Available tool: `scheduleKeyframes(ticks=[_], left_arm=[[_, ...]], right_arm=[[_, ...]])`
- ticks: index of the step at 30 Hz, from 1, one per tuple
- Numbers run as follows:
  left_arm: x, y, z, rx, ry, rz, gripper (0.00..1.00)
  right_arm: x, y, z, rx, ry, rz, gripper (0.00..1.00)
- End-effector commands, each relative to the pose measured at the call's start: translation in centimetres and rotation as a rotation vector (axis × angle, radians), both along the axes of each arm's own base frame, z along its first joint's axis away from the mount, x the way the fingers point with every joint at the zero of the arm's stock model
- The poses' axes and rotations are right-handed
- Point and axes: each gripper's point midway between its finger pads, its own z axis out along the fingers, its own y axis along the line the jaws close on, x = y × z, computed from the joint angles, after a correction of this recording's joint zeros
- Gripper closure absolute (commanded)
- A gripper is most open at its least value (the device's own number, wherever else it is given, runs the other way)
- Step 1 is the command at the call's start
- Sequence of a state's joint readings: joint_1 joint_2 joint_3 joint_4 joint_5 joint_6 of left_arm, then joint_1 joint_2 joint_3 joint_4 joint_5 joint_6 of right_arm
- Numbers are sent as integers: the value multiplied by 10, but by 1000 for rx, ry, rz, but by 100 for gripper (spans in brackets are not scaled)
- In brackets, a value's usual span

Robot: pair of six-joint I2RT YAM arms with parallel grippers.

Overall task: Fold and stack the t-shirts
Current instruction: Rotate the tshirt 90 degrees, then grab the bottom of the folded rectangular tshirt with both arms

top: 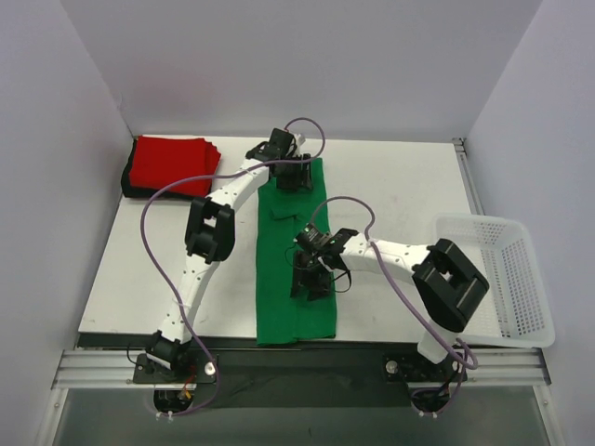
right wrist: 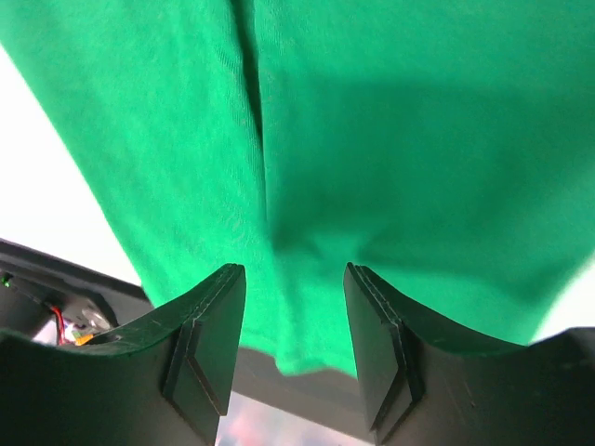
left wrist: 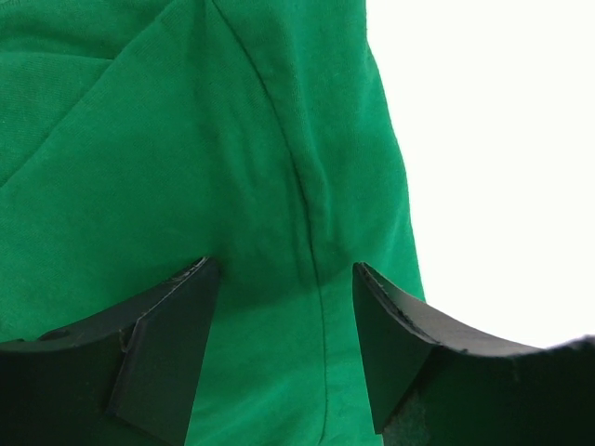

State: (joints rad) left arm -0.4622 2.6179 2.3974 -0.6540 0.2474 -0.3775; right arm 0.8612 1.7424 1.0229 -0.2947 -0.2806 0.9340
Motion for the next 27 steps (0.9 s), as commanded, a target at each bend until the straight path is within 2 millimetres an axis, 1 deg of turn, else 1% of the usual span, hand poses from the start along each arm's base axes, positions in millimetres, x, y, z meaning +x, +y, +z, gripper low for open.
scheduleKeyframes(ticks=[1, 2, 3, 4, 5, 6, 7, 8, 9, 10, 11, 12, 13, 14, 15, 16, 17, 18, 19, 20, 21, 22, 23, 24, 25, 26, 27], left_arm=[[13, -7, 101, -106, -161, 17, 29], [12, -7, 112, -114, -174, 22, 29], [11, -6, 124, -125, -183, 30, 28], [7, -4, 149, -139, -216, 37, 28], [5, -2, 160, -144, -228, 45, 28], [-1, 0, 161, -141, -217, 54, 28], [-8, 4, 187, -154, -253, 59, 28], [-15, 5, 191, -152, -251, 59, 28], [-23, 9, 182, -131, -224, 62, 28], [-35, 13, 200, -139, -242, 60, 28], [-45, 14, 201, -134, -237, 52, 28], [-55, 13, 202, -134, -234, 42, 28], [-75, 19, 193, -112, -204, 38, 29], [-85, 21, 191, -103, -200, 35, 30], [-99, 19, 184, -89, -191, 23, 30], [-112, 25, 197, -88, -215, 30, 30], [-129, 32, 167, -43, -153, 29, 31], [-140, 36, 161, -33, -140, 34, 31], [-152, 41, 168, -33, -152, 40, 31], [-172, 50, 140, 6, -92, 40, 31], [-180, 54, 137, 7, -80, 50, 31], [-194, 60, 141, 6, -88, 51, 31], [-204, 64, 136, 14, -75, 54, 31], [-221, 74, 115, 46, -23, 62, 31], [-230, 80, 122, 40, -40, 68, 31], [-237, 85, 119, 48, -32, 75, 31], [-251, 95, 105, 78, 8, 86, 31]], right_arm=[[-5, -27, 31, -60, -59, 11, 53], [-8, -31, 40, -52, -72, 19, 53], [-11, -36, 43, -59, -74, 22, 53], [-21, -48, 41, -86, -50, 25, 52], [-26, -53, 47, -79, -53, 26, 52], [-32, -58, 47, -82, -39, 32, 52], [-40, -67, 45, -96, -14, 33, 52], [-49, -75, 42, -100, 5, 41, 53], [-58, -82, 38, -114, 28, 59, 55], [-65, -85, 37, -108, 48, 73, 57], [-75, -93, 32, -118, 70, 85, 58], [-81, -96, 30, -119, 84, 100, 59], [-87, -98, 28, -116, 100, 111, 60], [-92, -101, 27, -115, 108, 116, 60], [-99, -106, 22, -123, 124, 122, 61], [-101, -107, 21, -123, 127, 128, 61], [-103, -107, 23, -112, 124, 134, 61], [-105, -108, 23, -111, 125, 136, 61], [-106, -107, 23, -108, 123, 140, 61], [-106, -106, 25, -102, 118, 141, 61], [-107, -107, 23, -105, 120, 143, 60], [-109, -107, 22, -105, 123, 145, 60], [-110, -108, 19, -112, 132, 142, 60], [-111, -107, 18, -112, 138, 145, 60], [-111, -106, 17, -106, 138, 144, 60], [-112, -104, 17, -99, 136, 148, 60], [-112, -102, 18, -93, 135, 146, 60]])
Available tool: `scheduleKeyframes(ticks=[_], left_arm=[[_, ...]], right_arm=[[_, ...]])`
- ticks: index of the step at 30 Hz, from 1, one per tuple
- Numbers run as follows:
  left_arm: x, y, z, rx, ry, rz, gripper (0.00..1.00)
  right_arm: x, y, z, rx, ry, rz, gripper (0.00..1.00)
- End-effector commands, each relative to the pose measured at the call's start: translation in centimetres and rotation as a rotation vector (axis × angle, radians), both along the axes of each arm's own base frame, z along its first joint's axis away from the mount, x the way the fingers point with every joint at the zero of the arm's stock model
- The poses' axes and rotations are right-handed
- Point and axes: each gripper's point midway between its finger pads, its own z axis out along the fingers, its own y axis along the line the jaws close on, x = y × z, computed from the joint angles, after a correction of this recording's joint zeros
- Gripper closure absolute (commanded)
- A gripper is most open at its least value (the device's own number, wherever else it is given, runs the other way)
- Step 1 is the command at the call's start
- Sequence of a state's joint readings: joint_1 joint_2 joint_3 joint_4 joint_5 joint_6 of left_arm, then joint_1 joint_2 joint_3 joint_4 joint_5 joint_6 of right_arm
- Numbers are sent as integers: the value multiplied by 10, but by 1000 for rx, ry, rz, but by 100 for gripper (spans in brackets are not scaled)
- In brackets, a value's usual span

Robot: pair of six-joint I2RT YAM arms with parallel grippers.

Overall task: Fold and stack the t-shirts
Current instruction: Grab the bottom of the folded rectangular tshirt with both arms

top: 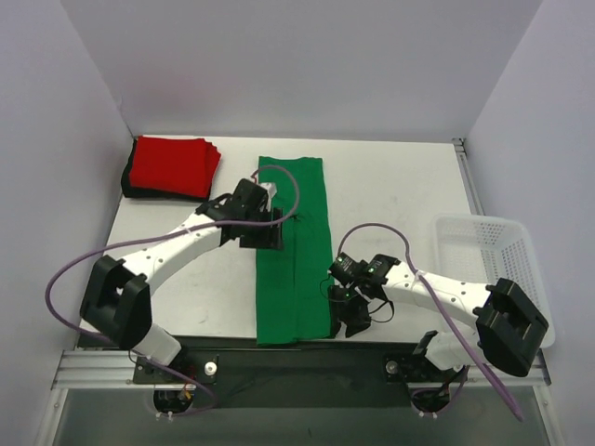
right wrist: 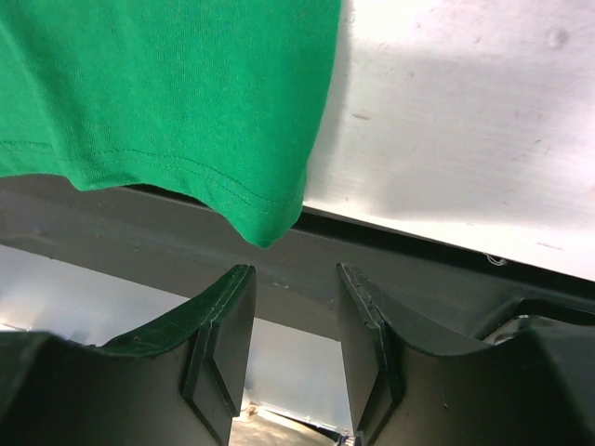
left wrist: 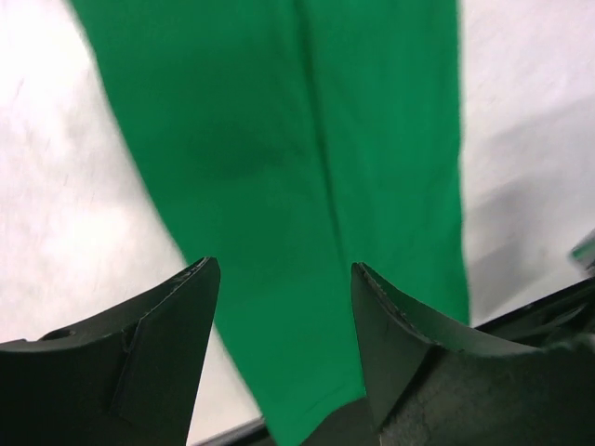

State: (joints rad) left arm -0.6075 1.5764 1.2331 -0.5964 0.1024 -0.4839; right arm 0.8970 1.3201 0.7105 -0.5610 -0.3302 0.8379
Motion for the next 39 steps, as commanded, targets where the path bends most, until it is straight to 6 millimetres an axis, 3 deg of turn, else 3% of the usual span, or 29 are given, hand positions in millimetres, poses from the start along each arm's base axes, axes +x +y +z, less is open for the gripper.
scheduleKeyframes(ticks=[1, 4, 9, 15, 21, 27, 30, 39], left_arm=[[-22, 22, 22, -11, -56, 65, 31], [-47, 37, 12, 10, -23, 88, 31], [-85, 46, -6, 29, 52, 95, 31], [-123, 57, -31, 63, 144, 88, 31], [-156, 64, -49, 75, 229, 85, 31], [-187, 58, -68, -14, 340, 69, 31], [-195, 58, -75, -44, 367, 78, 31], [-205, 50, -87, -84, 428, 61, 34]], right_arm=[[-7, 0, 1, 6, 18, 7, 60], [-7, 3, -1, 8, 23, 14, 60], [-3, 11, -8, 12, 35, 20, 60], [-6, 7, -18, -27, 60, 31, 64], [-8, 0, -24, -53, 70, 32, 78], [-10, -2, -30, -71, 88, 44, 94], [-11, -3, -32, -74, 93, 46, 100], [-12, -4, -34, -83, 105, 48, 100]])
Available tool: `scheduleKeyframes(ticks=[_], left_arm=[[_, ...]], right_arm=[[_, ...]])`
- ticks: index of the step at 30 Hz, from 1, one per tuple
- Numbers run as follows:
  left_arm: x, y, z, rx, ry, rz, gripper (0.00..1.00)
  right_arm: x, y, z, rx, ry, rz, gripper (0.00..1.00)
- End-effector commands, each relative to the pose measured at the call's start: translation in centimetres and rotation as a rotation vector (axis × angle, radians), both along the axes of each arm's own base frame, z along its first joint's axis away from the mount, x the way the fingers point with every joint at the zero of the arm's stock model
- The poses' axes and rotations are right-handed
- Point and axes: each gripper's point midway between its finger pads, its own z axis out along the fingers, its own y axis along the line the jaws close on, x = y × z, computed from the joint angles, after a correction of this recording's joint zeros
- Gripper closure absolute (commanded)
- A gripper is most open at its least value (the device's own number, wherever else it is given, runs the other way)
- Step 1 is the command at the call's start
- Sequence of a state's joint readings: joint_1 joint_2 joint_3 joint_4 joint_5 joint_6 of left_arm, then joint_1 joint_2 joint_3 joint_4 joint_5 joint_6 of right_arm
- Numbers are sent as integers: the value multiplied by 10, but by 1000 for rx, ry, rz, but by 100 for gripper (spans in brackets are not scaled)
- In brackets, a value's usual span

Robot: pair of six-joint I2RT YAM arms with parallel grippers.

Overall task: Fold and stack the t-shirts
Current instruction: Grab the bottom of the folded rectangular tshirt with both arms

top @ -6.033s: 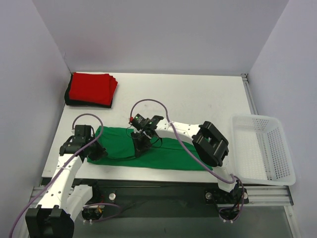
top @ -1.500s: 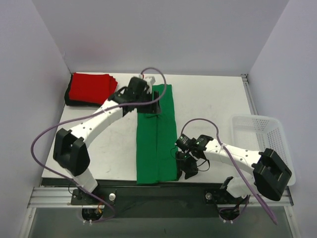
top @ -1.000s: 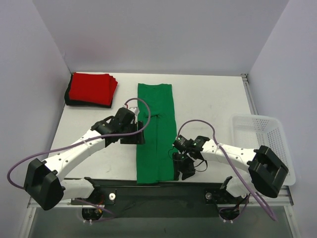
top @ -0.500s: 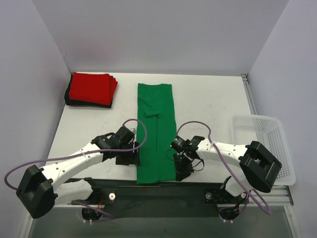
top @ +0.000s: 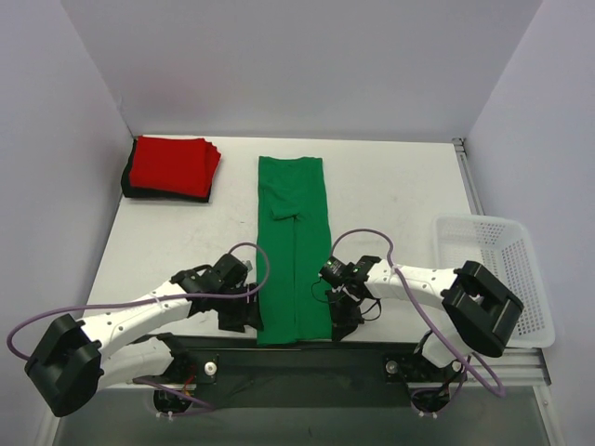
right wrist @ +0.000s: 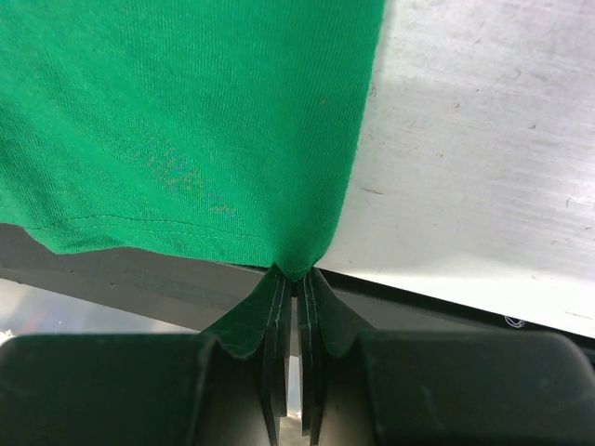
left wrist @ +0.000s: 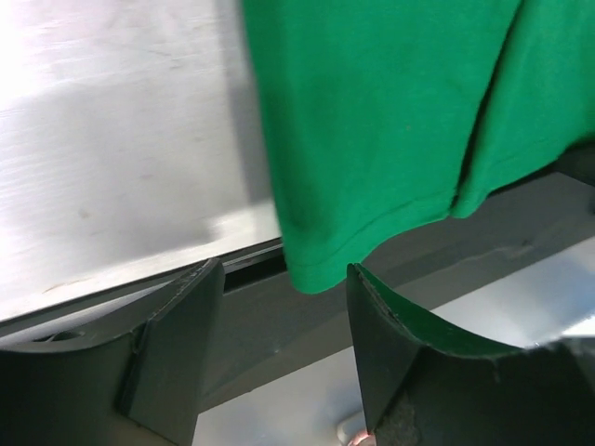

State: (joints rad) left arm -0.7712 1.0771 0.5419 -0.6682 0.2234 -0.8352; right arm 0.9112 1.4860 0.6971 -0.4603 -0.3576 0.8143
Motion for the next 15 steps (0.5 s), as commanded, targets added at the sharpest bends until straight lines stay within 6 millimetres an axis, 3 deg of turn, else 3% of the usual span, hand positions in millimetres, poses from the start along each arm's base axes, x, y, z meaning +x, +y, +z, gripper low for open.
scheduleKeyframes(ticks=[1, 6, 15], left_arm=[[-1, -17, 0, -89, 15, -13, 35], [-7, -18, -6, -93, 56, -18, 46], [-12, -22, -11, -113, 86, -27, 54]], right_arm=[[-9, -10, -3, -41, 43, 8, 100], [-12, -13, -4, -47, 48, 2, 100], [-13, -13, -4, -50, 52, -4, 100]])
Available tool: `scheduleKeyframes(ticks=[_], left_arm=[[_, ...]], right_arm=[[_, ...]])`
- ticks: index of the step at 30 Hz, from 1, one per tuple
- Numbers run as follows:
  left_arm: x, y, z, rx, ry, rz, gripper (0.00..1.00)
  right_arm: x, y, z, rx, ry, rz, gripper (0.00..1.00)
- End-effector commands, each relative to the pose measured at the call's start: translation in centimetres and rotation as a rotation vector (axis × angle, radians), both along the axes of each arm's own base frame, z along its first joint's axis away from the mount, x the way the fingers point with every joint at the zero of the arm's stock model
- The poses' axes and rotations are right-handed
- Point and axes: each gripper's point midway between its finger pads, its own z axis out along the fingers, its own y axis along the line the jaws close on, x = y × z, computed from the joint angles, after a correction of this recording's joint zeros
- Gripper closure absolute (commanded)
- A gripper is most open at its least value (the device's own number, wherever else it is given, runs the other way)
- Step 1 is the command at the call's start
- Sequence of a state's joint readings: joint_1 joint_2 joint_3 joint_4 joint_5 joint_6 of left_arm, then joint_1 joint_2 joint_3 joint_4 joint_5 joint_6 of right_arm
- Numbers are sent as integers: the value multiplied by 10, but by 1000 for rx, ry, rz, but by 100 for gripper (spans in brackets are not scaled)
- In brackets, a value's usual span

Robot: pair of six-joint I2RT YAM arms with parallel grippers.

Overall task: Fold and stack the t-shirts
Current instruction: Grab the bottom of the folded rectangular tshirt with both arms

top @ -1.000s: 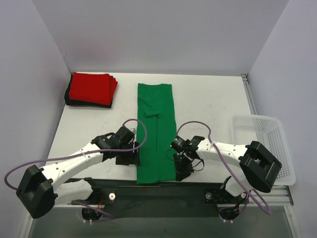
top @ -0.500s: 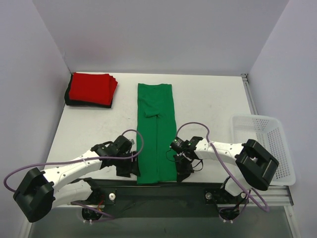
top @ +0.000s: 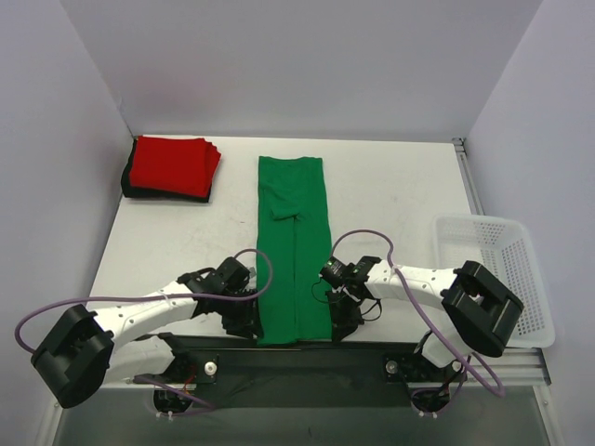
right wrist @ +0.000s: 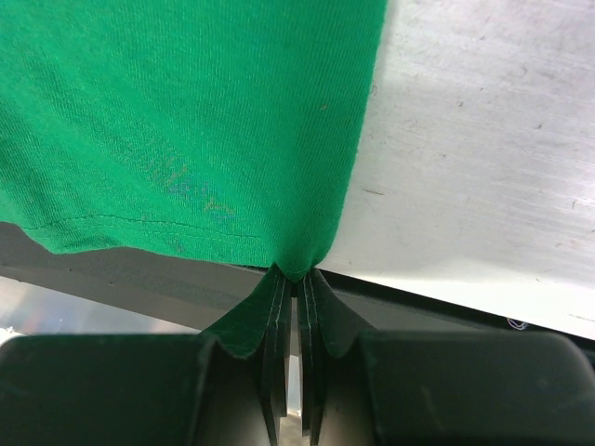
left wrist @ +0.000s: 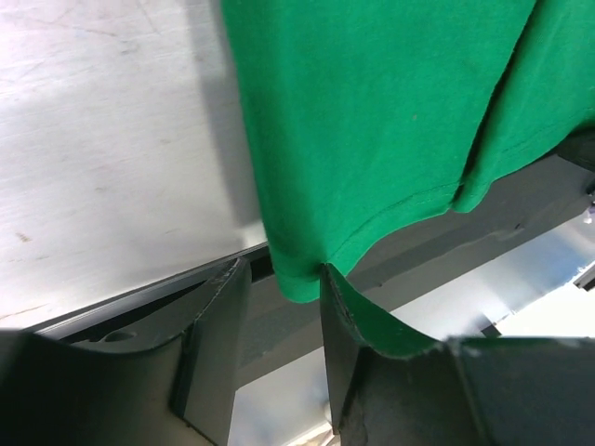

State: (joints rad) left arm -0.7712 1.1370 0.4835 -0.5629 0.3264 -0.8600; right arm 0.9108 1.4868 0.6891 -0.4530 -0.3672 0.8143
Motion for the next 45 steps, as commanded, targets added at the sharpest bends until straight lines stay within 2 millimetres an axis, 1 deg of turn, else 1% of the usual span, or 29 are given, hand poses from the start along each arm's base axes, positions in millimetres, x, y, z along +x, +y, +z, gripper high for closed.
scheduleKeyframes(ticks=[1, 11, 13, 16, 17, 18, 20, 21, 24, 27, 31, 35, 36, 37, 38, 39, 40, 41, 42, 43, 44, 45], left_arm=[[1, -11, 2, -56, 3, -12, 55], [-5, -10, -6, -41, 48, -17, 64], [-6, -12, -6, -48, 55, -21, 65], [-7, -12, -8, -50, 66, -24, 69], [-8, -12, -9, -49, 69, -24, 71], [-9, -12, -10, -47, 73, -24, 77], [-8, -13, -9, -52, 74, -26, 83], [-9, -12, -10, -49, 75, -26, 90], [-8, -14, -7, -55, 70, -28, 100], [-10, -12, -5, -53, 78, -26, 100], [-15, -11, -3, -63, 96, -16, 100], [-13, -14, 8, -87, 85, -8, 100], [-11, -15, 13, -91, 73, -4, 100], [-9, -14, 15, -82, 69, 3, 100], [-3, -18, 23, -98, 43, 3, 100], [-1, -19, 26, -99, 31, 4, 100], [1, -18, 28, -90, 28, 7, 100], [8, -23, 37, -100, 8, 4, 100], [9, -21, 39, -84, 9, 3, 100], [16, -20, 42, -72, -13, 14, 100], [24, -23, 51, -79, -38, 21, 100], [28, -21, 54, -75, -54, 20, 100]], right_arm=[[-10, -12, -2, -51, 41, -6, 100], [-10, -11, -2, -47, 48, -4, 100], [-10, -11, -2, -49, 47, -2, 100], [-11, -11, -2, -47, 50, -4, 100], [-11, -12, -2, -51, 53, -2, 100], [-10, -11, -2, -45, 50, -5, 100], [-11, -10, -1, -42, 52, -3, 100], [-11, -9, 0, -35, 52, 0, 100], [-10, -7, 5, -19, 53, -4, 100], [-12, -5, 11, -7, 67, -4, 100], [-20, -6, 17, 1, 107, -1, 100], [-25, -11, 25, -1, 116, 0, 100], [-22, -9, 31, 12, 101, -1, 100], [-22, -11, 35, 0, 100, -1, 100], [-20, -12, 38, -4, 84, 1, 100], [-13, -7, 48, 17, 58, -2, 100], [-12, -8, 52, 9, 56, -11, 100], [-9, -8, 55, 10, 47, -16, 100], [-3, -7, 63, 16, 25, -23, 100], [2, -7, 65, 18, 14, -41, 100], [6, -8, 69, 24, 0, -46, 100], [10, -9, 72, 24, -9, -56, 100]])
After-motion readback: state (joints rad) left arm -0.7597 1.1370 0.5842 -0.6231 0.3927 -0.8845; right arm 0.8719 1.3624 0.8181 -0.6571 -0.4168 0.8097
